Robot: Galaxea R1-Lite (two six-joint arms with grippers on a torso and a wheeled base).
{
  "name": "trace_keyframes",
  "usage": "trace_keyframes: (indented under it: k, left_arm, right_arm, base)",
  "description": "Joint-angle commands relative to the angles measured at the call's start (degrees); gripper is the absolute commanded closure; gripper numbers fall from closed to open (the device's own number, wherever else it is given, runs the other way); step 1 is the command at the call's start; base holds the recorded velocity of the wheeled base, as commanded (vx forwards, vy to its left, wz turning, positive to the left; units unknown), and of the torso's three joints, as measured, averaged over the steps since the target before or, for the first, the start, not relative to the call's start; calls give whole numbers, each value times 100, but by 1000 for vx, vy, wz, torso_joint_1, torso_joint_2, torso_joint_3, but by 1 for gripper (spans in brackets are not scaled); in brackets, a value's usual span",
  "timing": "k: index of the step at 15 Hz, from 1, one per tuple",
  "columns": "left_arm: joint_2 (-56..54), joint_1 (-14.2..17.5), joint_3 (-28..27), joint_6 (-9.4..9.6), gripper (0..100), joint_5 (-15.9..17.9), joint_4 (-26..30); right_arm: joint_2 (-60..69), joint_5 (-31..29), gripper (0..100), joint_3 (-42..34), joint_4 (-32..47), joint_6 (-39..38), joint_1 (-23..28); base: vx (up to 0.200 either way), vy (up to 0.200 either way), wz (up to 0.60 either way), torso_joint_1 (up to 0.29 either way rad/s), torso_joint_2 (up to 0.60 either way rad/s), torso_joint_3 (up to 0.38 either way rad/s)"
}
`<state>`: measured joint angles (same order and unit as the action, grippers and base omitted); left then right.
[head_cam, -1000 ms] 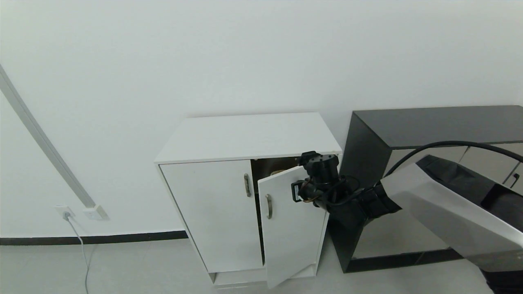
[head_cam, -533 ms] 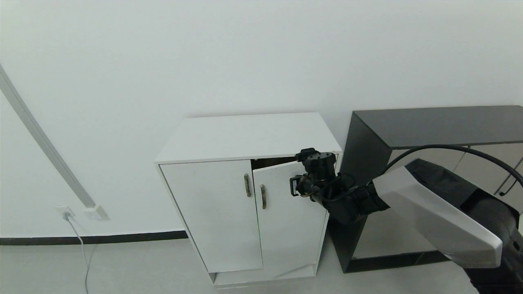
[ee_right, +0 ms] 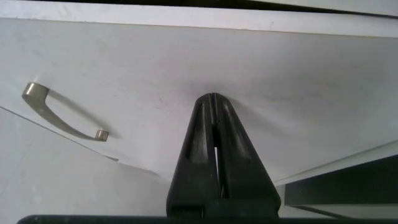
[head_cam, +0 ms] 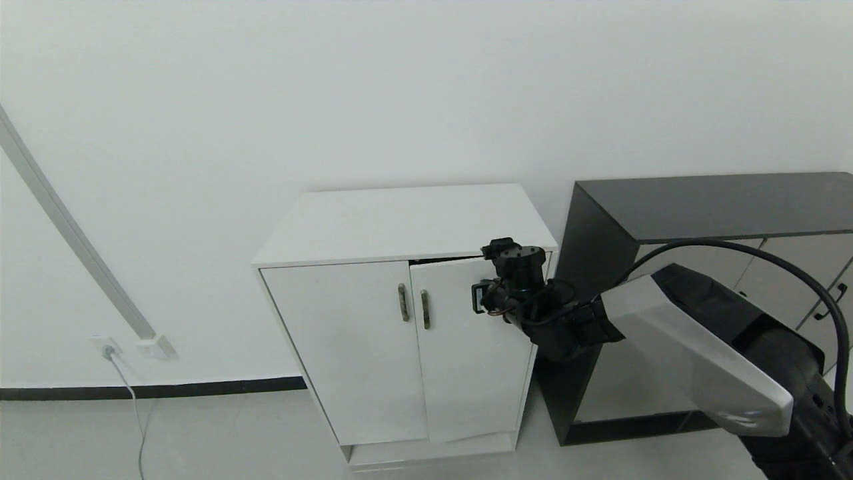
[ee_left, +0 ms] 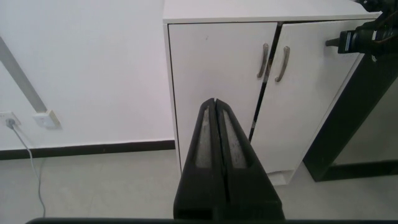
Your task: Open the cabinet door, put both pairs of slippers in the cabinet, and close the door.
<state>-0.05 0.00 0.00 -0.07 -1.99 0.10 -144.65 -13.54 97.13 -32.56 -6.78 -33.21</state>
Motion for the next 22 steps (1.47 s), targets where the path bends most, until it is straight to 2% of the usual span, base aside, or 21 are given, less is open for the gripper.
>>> trace_keyframes:
  k: [1,22]
  left_arm:
    - [5,0,0,-1,100,-3,-1]
    - [5,0,0,-1,100,-3,-1]
  right_arm:
    - [-63,10,100,104,-5,1,-2]
    - [-177,10,100,288,-5,10,42]
  base:
    - [0,0,0,0,0,0]
    - [0,0,0,0,0,0]
